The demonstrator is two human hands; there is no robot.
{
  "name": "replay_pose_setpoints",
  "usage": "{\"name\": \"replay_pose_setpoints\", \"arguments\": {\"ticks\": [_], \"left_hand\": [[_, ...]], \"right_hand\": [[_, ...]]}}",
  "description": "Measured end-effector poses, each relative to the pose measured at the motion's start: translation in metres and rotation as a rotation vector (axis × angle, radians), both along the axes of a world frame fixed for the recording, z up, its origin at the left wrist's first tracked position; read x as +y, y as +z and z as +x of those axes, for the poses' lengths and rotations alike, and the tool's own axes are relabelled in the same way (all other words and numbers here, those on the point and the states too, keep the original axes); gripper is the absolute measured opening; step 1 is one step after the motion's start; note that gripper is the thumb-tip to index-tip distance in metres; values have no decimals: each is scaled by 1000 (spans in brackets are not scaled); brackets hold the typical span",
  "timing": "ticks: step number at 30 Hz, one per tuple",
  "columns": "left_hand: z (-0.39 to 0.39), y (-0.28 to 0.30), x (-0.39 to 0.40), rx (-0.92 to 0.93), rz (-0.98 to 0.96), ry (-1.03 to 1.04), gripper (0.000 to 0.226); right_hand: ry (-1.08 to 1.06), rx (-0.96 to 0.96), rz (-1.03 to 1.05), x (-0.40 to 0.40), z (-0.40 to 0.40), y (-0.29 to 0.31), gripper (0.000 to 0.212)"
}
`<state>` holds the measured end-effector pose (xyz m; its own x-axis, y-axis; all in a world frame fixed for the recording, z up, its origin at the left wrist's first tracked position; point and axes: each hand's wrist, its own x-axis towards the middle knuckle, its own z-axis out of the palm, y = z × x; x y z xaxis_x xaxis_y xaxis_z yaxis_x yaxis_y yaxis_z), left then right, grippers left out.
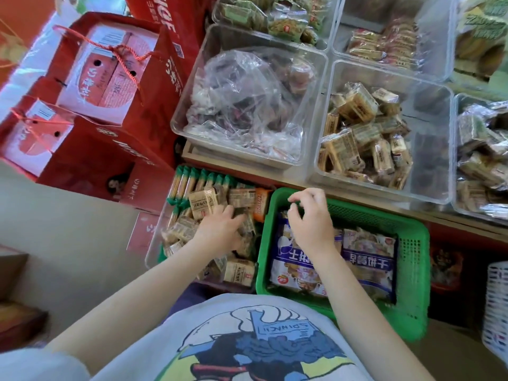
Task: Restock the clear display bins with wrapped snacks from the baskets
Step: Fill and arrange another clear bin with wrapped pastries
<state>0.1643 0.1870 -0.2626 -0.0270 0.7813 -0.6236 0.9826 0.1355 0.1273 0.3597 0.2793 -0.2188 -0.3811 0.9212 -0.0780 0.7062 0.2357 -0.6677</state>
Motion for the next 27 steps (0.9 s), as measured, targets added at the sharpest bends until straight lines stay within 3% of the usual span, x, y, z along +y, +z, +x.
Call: {"name": "replay_pose_setpoints", "arguments": {"ticks": [4, 9, 12, 16, 18, 22, 27], "left_hand": [[16, -10, -6, 73, -11, -119, 49], [14, -13, -14, 45, 67, 12, 44], [8, 6, -10, -175, 307, 146, 25], [8, 63, 20, -651, 462, 368, 49], [13, 87, 39, -783, 533, 415, 52], [22, 104, 73, -711, 733, 408, 51], [18, 87, 99, -432, 619, 301, 56]], "right_hand": [[93, -38, -167, -27, -14, -18, 15], [122, -55, -238, -24, -15, -12, 16], [136, -73, -288, -12, -8, -1, 15], [229, 43, -502, -1, -5, 26, 52], [233, 197, -521, 3, -9, 41, 53], [31, 288, -263, 27, -3, 66, 26], [-366, 104, 243, 82, 20, 62, 33]]}}
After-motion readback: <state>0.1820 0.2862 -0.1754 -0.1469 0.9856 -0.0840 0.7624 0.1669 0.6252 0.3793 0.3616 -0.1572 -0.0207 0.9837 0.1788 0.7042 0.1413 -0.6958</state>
